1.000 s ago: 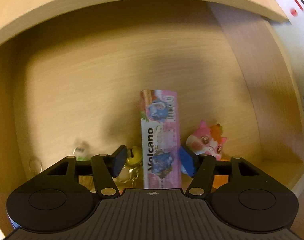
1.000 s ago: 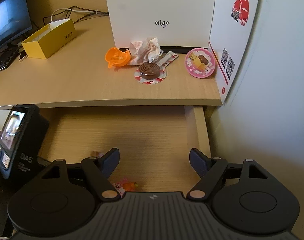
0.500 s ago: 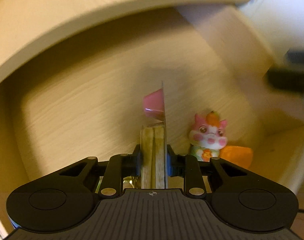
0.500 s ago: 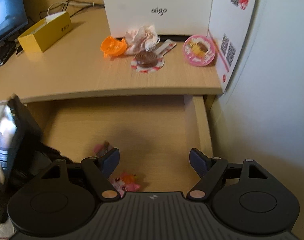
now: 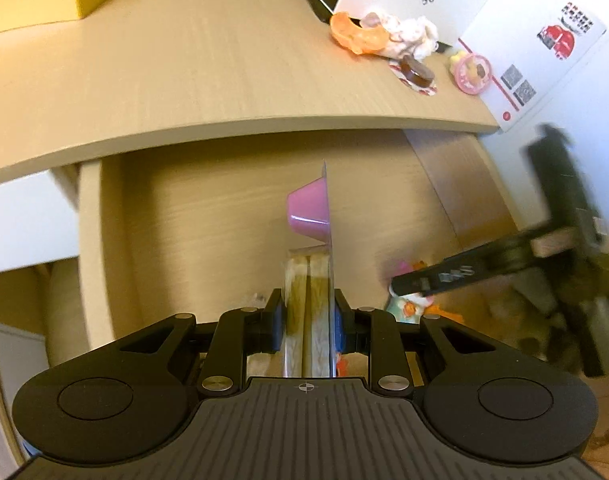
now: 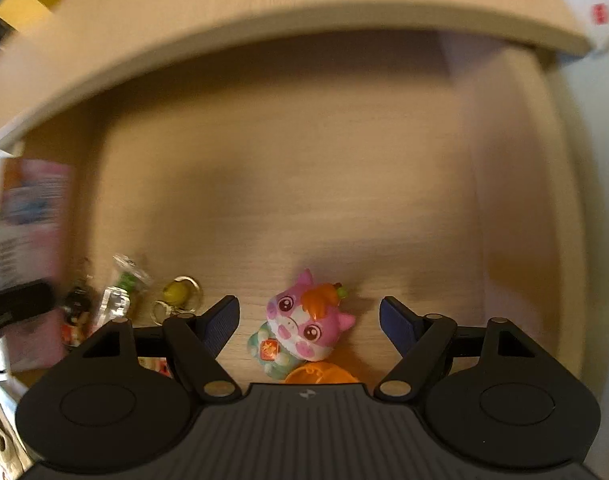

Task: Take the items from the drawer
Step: 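Grasp the pink cat figurine with the right gripper while the left holds the card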

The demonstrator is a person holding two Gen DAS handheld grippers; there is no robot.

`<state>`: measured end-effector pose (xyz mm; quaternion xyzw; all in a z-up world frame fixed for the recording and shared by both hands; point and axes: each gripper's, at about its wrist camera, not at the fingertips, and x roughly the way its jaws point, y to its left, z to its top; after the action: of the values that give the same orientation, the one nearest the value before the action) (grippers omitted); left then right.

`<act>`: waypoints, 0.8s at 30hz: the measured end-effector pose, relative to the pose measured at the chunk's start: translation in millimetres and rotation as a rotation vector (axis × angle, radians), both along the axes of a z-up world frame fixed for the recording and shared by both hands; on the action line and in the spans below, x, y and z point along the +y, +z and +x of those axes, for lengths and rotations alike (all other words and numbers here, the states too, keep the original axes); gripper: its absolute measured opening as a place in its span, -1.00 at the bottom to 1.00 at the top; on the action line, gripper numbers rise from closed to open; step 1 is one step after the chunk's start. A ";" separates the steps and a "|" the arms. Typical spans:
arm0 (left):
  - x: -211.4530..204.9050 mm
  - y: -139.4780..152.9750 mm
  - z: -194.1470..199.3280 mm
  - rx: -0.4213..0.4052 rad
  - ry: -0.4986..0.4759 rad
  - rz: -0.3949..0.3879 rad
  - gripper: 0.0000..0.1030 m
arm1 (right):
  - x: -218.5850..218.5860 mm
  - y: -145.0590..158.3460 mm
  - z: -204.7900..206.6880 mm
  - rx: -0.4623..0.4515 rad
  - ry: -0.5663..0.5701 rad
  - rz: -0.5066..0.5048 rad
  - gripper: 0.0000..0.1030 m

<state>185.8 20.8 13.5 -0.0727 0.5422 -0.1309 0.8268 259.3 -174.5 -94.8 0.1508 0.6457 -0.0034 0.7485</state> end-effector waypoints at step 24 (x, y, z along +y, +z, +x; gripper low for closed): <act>-8.1 93.7 104.8 -0.265 -0.019 -0.103 -0.49 | -42.7 202.6 -27.9 -0.605 -0.153 -0.095 -0.06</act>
<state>290.6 12.7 107.2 -0.0918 0.4214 -0.1749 0.8851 231.4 -217.2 107.7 0.1581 0.3797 -0.0448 0.9104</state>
